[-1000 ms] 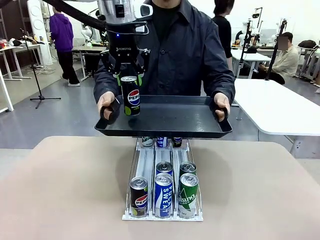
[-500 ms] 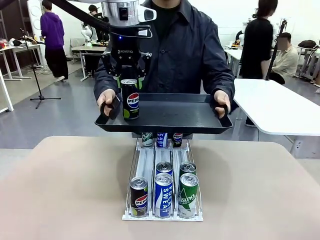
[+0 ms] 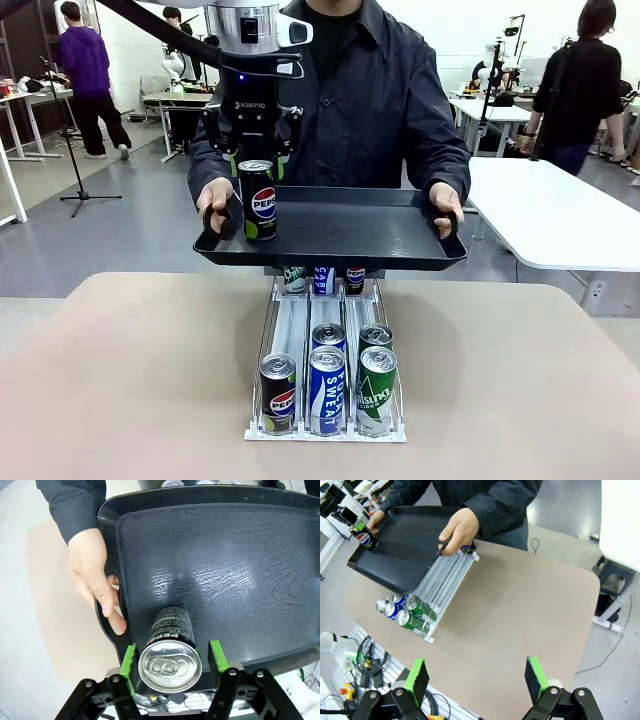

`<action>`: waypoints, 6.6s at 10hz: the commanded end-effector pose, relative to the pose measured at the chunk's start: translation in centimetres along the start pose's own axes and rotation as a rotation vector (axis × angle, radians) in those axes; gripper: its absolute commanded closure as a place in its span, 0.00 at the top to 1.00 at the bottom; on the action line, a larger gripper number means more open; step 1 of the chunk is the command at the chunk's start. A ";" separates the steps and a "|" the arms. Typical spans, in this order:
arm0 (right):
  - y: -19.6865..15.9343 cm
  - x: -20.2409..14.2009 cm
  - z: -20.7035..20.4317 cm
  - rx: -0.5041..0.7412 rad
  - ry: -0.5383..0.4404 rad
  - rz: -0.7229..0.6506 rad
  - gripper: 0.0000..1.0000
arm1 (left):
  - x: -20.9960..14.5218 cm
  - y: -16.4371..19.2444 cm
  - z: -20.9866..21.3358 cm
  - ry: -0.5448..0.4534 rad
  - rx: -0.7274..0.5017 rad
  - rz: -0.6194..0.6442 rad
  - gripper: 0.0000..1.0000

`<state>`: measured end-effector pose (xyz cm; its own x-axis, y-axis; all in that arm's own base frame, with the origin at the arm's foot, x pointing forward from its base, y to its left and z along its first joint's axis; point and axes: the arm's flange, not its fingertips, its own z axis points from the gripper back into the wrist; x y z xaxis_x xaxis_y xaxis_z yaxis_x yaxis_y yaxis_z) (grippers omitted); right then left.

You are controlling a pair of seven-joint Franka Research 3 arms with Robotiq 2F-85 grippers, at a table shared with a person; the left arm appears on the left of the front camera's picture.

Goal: Retrieve and hand over the desired beverage to the person.
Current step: Place the picked can on the Handle tray extended by the person, then pick up another can of the same type that the person held from the Automatic Can Dispenser.

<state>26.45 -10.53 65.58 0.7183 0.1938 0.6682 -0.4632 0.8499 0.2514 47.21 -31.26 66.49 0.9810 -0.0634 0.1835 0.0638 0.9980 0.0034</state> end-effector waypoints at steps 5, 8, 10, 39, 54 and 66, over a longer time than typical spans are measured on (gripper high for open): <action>0.0 0.0 -0.1 0.031 -0.009 0.008 1.00 | 0.2 0.0 0.3 0.005 0.015 0.026 1.00; 0.0 0.0 -0.1 0.031 -0.009 0.008 1.00 | -4.8 1.8 6.1 -0.105 -0.093 -0.091 1.00; 0.0 0.0 -0.1 0.031 -0.009 0.008 1.00 | -10.5 4.6 10.4 -0.242 -0.160 -0.219 1.00; 0.0 0.0 -0.1 0.031 -0.009 0.008 1.00 | -17.3 25.7 10.6 -0.348 -0.530 -0.288 1.00; 0.0 0.0 -0.1 0.031 -0.009 0.008 1.00 | -17.3 25.7 10.6 -0.348 -0.530 -0.288 1.00; 0.0 0.0 -0.1 0.031 -0.009 0.008 1.00 | -17.3 25.7 10.6 -0.348 -0.530 -0.288 1.00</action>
<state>26.44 -10.56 65.57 0.7186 0.1937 0.6679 -0.4626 0.8503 0.2511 30.06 -4.50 73.80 0.8061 -0.2186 0.5499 0.4667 0.8062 -0.3636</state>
